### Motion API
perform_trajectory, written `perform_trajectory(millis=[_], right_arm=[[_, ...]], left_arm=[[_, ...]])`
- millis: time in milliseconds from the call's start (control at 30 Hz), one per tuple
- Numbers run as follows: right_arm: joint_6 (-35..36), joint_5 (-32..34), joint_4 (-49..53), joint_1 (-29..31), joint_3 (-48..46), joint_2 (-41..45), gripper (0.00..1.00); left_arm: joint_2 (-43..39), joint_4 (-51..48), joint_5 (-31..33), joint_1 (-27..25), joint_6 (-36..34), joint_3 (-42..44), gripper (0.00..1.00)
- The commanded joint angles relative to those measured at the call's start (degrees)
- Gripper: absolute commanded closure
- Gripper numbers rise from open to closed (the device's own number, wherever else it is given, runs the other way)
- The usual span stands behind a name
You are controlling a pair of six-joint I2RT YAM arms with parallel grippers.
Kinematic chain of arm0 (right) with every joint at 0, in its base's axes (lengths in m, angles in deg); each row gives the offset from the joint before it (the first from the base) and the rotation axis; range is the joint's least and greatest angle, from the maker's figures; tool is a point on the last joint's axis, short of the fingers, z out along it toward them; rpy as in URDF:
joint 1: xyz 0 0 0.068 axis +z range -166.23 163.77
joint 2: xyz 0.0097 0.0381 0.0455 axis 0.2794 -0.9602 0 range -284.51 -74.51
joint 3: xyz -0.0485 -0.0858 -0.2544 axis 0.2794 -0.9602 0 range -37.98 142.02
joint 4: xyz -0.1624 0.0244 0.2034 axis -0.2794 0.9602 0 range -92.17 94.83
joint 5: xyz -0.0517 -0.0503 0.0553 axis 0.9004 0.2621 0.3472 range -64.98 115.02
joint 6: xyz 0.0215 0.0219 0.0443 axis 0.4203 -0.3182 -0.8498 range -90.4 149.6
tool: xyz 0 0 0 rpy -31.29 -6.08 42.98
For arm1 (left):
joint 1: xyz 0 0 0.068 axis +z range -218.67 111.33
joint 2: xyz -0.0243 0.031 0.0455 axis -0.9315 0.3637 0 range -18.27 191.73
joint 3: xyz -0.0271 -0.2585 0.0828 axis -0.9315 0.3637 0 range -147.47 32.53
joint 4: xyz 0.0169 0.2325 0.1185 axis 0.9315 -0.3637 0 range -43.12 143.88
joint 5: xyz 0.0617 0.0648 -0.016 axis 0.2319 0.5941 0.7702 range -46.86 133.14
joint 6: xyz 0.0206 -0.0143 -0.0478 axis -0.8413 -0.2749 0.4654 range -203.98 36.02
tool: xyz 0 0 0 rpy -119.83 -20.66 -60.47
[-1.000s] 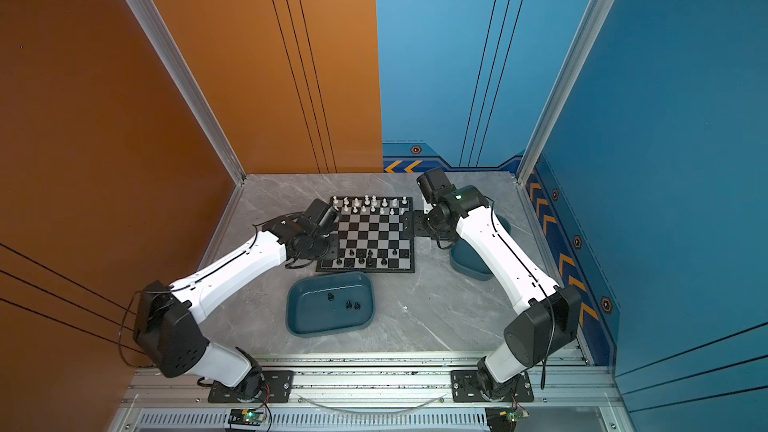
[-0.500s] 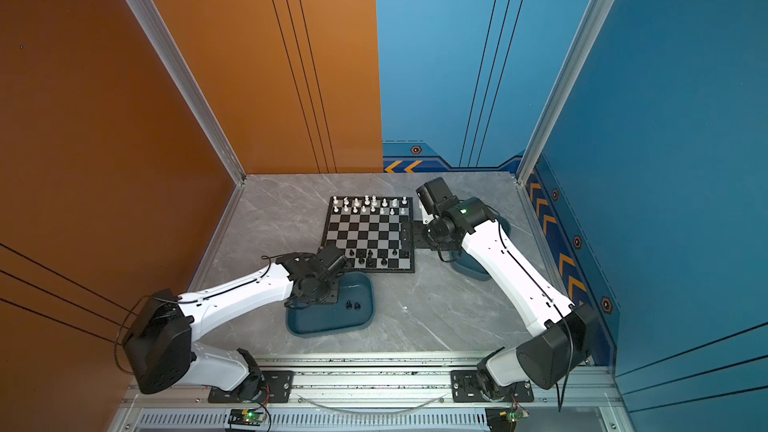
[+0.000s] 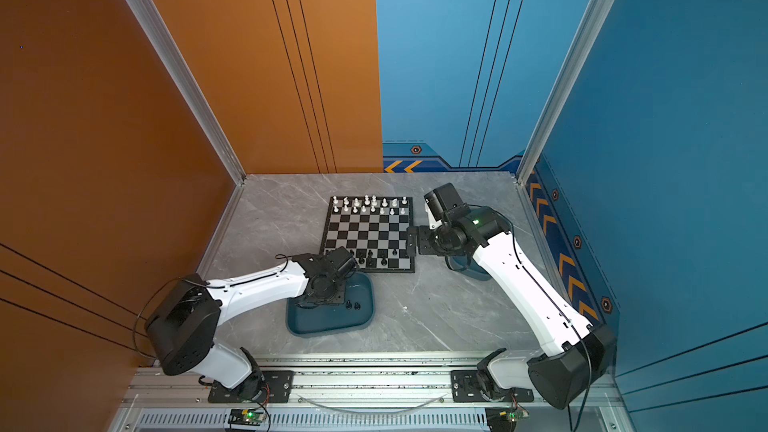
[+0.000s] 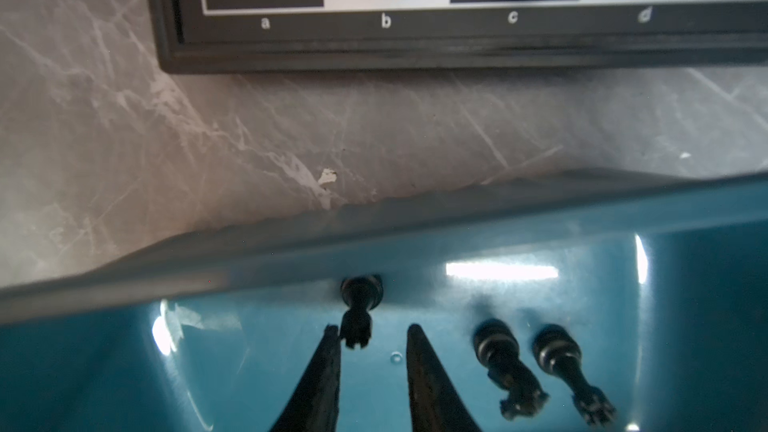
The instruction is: Set up the chess pieces on the board
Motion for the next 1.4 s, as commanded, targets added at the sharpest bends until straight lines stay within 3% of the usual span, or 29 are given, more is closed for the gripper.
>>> perform_trajectory(millis=[0, 500, 800, 1367], right_arm=[[0.5, 1.5, 1.8, -0.2, -0.8, 1.5, 0.0], [0.7, 1.9, 2.3, -0.7, -0.6, 1.7, 0.0], [0.2, 2.2, 2.2, -0.7, -1.1, 2.1, 0.0], [-0.9, 1.8, 1.1, 0.2, -0.4, 1.2, 0.0]], left_arm=[[0.7, 0.6, 1.4, 0.2, -1.3, -0.5, 0.72], [1.8, 1.2, 1.2, 1.8, -2.5, -0.2, 0.79], [1.1, 1.2, 1.0, 2.5, -3.3, -0.4, 0.91], [-5.6, -3.4, 1.5, 2.9, -4.2, -3.0, 0.93]])
